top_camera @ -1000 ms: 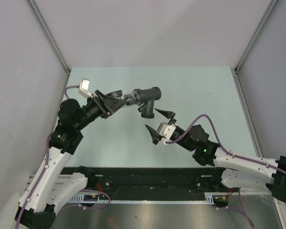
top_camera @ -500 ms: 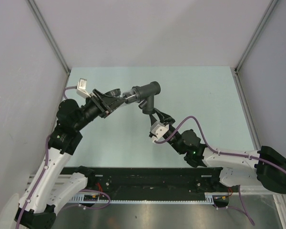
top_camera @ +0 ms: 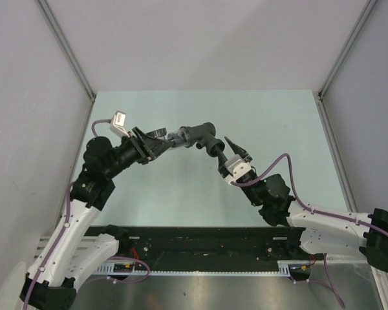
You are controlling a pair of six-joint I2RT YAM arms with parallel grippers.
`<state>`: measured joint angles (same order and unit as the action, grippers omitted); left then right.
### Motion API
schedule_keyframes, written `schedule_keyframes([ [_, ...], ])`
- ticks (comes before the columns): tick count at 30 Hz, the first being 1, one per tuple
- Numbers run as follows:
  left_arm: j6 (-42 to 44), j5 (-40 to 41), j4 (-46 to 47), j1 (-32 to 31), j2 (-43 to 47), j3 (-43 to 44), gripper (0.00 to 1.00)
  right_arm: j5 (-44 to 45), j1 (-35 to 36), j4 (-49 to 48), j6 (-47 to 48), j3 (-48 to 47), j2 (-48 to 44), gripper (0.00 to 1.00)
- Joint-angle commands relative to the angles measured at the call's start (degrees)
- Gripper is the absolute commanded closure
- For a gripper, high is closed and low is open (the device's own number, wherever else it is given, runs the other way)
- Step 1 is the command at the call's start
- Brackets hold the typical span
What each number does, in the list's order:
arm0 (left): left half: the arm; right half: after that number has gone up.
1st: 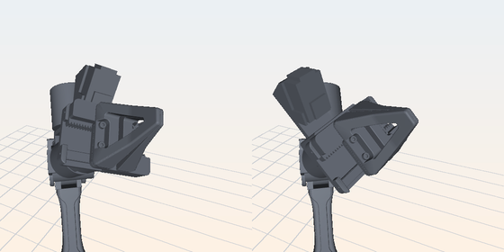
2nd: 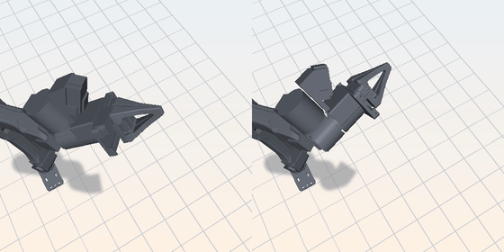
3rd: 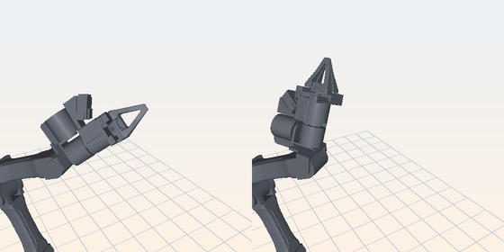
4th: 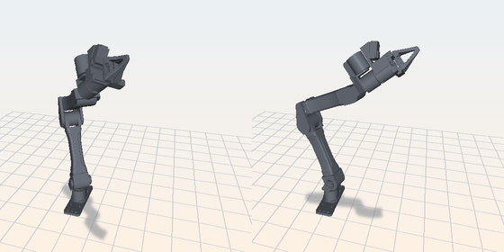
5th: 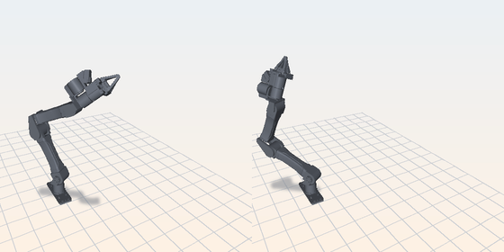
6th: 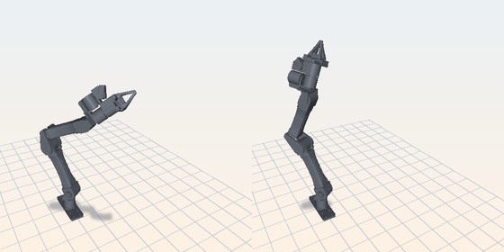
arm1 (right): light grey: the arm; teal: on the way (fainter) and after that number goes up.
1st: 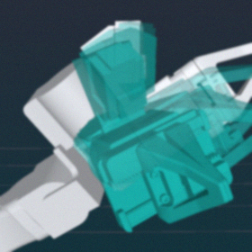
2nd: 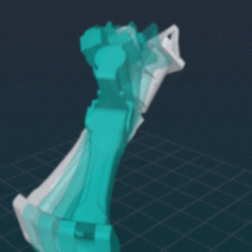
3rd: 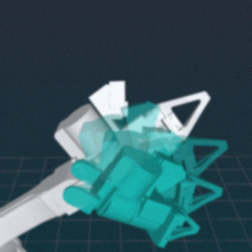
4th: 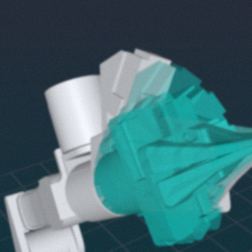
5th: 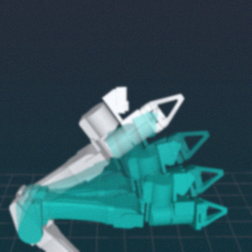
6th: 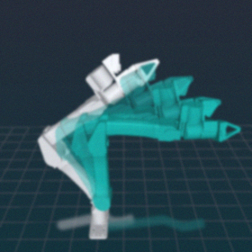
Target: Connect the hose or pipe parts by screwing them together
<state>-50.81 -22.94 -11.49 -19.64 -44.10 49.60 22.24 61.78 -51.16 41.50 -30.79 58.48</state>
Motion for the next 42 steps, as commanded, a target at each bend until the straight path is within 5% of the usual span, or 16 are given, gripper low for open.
schedule_keyframes([
  [1,7.0,-4.2,1.7,-0.4,0.5,-0.4,1.00,-1.9,-1.1,1.1,-3.3,-1.9,-1.3,0.57],
  [12,24.7,-14.7,1.9,-1.1,0.6,-2.3,1.00,-9.1,-4.9,10.7,-6.8,-6.4,-1.1,0.51],
  [20,38.7,-25.2,2.0,-1.1,2.0,-4.0,0.99,-24.3,-10.8,31.0,-12.5,-11.2,-1.7,0.40],
  [31,44.5,-35.1,0.9,-1.2,-0.2,-4.5,1.00,-37.6,-17.7,45.8,-15.6,-18.7,1.3,0.34],
  [42,43.2,-36.5,0.7,-1.3,-0.2,-5.8,1.00,-47.1,-25.5,56.0,-19.6,-30.4,9.8,0.21],
])
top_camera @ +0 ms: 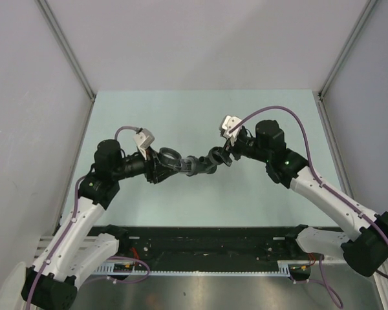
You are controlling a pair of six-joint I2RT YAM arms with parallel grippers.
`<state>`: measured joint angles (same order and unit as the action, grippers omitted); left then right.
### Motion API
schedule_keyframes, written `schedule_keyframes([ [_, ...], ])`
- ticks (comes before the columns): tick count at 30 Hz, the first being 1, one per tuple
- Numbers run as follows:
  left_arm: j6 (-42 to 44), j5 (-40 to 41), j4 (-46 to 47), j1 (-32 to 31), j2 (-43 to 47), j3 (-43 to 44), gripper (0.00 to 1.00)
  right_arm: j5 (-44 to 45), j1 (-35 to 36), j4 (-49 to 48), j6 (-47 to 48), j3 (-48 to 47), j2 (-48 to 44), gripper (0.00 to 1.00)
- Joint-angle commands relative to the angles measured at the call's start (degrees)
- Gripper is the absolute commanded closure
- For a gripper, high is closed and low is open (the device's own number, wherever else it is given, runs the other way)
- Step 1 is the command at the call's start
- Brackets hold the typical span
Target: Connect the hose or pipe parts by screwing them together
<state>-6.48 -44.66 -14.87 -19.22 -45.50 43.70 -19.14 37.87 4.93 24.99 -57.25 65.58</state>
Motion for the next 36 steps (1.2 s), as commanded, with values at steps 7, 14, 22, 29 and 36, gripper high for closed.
schedule_keyframes([
  [7,-3.9,-14.5,4.1,-1.6,1.1,-0.5,1.00,-13.7,-5.6,5.0,-3.5,-9.2,8.8,0.19],
  [14,-4.6,-16.6,4.1,-1.6,0.3,-1.3,1.00,-21.6,-12.6,8.2,-10.0,-15.8,16.8,0.16],
  [22,-9.2,-8.9,4.2,-1.6,-0.2,0.7,1.00,-14.9,-14.1,11.3,-16.0,-20.6,19.0,0.21],
  [29,-17.1,0.1,5.5,-1.6,0.2,4.8,1.00,-19.0,-14.2,10.7,-16.3,-19.3,10.3,0.17],
  [36,-22.6,1.6,8.0,-1.6,0.9,6.7,1.00,-25.5,-6.3,10.5,-7.0,-9.9,2.4,0.12],
])
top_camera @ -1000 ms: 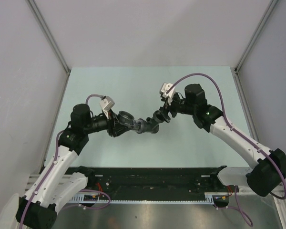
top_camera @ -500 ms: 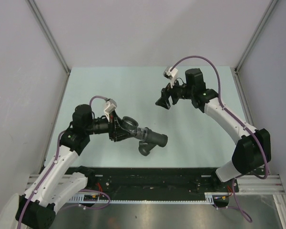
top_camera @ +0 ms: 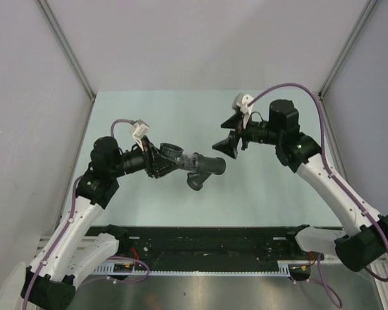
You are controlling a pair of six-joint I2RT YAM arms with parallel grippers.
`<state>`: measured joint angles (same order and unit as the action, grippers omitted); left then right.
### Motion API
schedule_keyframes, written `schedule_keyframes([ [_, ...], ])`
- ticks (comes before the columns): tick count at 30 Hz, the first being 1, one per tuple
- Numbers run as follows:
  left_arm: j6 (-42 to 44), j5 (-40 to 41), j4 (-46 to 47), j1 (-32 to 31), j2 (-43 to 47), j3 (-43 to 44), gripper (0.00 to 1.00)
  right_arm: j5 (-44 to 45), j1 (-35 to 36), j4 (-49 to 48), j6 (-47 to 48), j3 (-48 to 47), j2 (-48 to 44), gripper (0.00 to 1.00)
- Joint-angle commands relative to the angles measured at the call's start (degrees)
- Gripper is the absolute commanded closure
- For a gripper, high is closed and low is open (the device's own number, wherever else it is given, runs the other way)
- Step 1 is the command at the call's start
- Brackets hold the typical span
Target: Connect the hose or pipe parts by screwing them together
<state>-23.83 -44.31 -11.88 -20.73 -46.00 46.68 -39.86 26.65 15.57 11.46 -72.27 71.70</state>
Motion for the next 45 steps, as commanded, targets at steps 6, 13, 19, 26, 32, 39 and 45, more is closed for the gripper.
schedule_keyframes([
  [6,-6.6,1.3,5.7,-0.2,2.6,4.5,1.00,-1.9,12.8,-1.6,14.3,9.2,-8.1,0.09],
  [13,-7.4,0.7,6.0,-0.3,2.8,4.5,1.00,4.2,16.9,-4.4,18.6,9.9,-6.7,0.06],
  [19,-7.5,0.2,6.0,-0.4,2.6,4.3,1.00,9.4,20.6,-6.7,20.6,9.9,-4.9,0.07],
  [26,-7.3,-1.5,6.2,-0.4,2.3,4.5,1.00,11.0,21.9,-8.0,22.4,9.9,-3.5,0.28],
  [32,-1.4,-5.8,7.6,-0.6,1.4,3.2,1.00,8.0,21.9,-9.1,21.7,9.9,-3.5,0.73],
  [39,12.5,-2.2,7.9,-0.4,-1.3,3.1,0.39,-0.1,19.1,-6.1,17.7,9.9,-4.6,1.00],
  [45,8.5,-0.1,7.7,0.3,-3.1,6.9,0.08,10.9,18.8,-1.1,18.9,10.0,-4.6,1.00],
])
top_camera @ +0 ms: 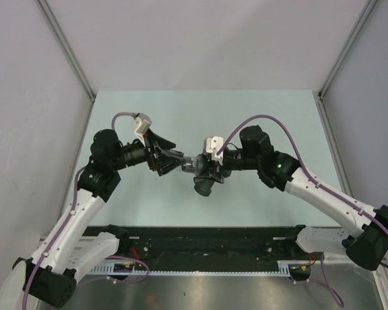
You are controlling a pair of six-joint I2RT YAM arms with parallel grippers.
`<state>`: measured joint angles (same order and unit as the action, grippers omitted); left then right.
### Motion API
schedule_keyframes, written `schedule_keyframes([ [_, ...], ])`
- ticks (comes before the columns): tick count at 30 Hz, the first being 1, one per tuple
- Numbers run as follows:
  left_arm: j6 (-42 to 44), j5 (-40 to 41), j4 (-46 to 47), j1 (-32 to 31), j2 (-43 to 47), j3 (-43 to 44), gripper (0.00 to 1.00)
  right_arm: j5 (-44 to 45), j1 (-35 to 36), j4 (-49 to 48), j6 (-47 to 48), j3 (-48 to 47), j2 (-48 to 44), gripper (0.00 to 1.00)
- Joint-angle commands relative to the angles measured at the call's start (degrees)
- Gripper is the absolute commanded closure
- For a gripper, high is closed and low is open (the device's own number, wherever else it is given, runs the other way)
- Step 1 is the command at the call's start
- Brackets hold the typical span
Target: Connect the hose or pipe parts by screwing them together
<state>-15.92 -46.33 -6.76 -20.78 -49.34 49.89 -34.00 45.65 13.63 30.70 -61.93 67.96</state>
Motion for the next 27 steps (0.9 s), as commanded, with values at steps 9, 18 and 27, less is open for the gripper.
schedule_keyframes([
  [9,-12.2,15.7,1.2,0.7,7.0,1.7,0.06,17.4,0.9,-3.7,2.1,1.0,-2.2,1.00],
  [18,-20.1,26.5,-8.0,0.8,4.7,2.5,0.14,32.8,7.3,-8.1,8.4,3.0,-3.9,1.00],
  [27,-21.3,25.9,-10.1,0.7,0.0,3.3,0.23,40.3,13.3,-9.8,13.8,4.1,-4.0,1.00],
])
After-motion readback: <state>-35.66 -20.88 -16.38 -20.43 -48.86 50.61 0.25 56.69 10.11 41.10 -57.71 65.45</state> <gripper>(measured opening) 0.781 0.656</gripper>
